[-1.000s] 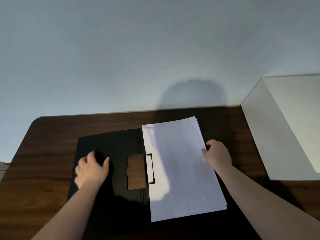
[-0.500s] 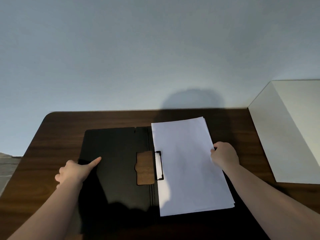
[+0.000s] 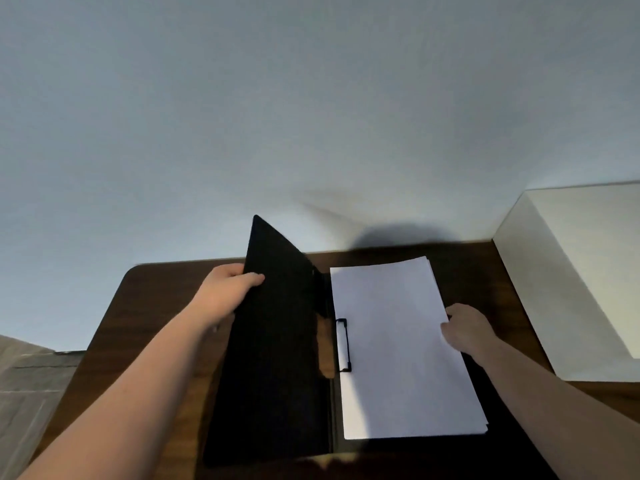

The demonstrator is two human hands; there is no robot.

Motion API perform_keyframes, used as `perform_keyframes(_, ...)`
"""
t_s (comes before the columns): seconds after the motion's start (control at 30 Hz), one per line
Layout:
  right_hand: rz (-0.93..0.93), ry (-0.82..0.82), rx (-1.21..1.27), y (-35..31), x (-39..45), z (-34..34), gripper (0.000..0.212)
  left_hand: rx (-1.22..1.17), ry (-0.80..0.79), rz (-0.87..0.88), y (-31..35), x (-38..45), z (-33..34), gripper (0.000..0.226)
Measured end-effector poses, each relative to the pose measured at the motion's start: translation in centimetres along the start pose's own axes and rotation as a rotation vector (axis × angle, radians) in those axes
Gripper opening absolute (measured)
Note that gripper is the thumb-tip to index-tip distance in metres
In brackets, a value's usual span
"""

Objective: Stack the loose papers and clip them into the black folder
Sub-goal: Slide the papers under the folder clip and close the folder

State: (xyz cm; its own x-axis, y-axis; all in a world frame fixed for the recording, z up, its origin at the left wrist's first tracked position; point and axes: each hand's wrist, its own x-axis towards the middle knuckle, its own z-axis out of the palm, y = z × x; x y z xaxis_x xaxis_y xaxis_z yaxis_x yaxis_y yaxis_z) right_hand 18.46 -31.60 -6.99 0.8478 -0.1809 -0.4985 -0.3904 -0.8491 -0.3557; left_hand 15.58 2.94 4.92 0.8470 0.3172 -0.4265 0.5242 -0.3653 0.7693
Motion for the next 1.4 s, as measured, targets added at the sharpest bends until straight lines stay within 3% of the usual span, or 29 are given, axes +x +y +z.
perform_keyframes(0.2, 0.008, -0.006, 0.149, 1.6, 0.3, 0.2, 0.026, -0.007, -0.201, 0.101, 5.7, -0.6, 10.3, 0.038)
perform_keyframes(0.3, 0.039, -0.015, 0.239, 1.7, 0.1, -0.2, 0.028, 0.104, -0.214, 0.143, 6.7, -1.4, 15.5, 0.052)
perform_keyframes(0.5, 0.036, -0.033, 0.368, 2.0, 0.3, -1.4, 0.032, 0.241, -0.210, 0.108, 6.6, -1.1, 21.4, 0.051)
perform_keyframes(0.63, -0.012, -0.029, 0.511, 2.8, 0.7, -2.1, 0.031, 0.364, -0.146, 0.097, 3.5, 0.7, 21.1, 0.032)
perform_keyframes(0.7, -0.047, -0.008, 0.422, 3.1, 1.0, -1.9, 0.029, 0.458, -0.091, 0.045, 1.3, 1.6, 19.9, 0.030)
perform_keyframes(0.83, -0.103, -0.034, 0.208, 3.3, 1.1, -1.0, 0.032, 0.505, -0.047, -0.152, -3.2, 2.5, 17.0, 0.058)
perform_keyframes(0.93, -0.089, -0.062, 0.139, 3.7, 1.1, -0.2, 0.038, 0.544, -0.100, -0.220, -5.9, 2.1, 16.1, 0.054)
perform_keyframes(1.17, -0.083, 0.010, 0.045, 3.8, 1.8, 0.5, 0.048, 0.467, -0.071, -0.089, -6.4, 1.6, 17.1, 0.036)
perform_keyframes(1.4, -0.183, 0.210, -0.099, 5.1, 2.8, 0.4, 0.045, 0.202, -0.227, 0.049, -4.9, 1.2, 20.3, 0.040)
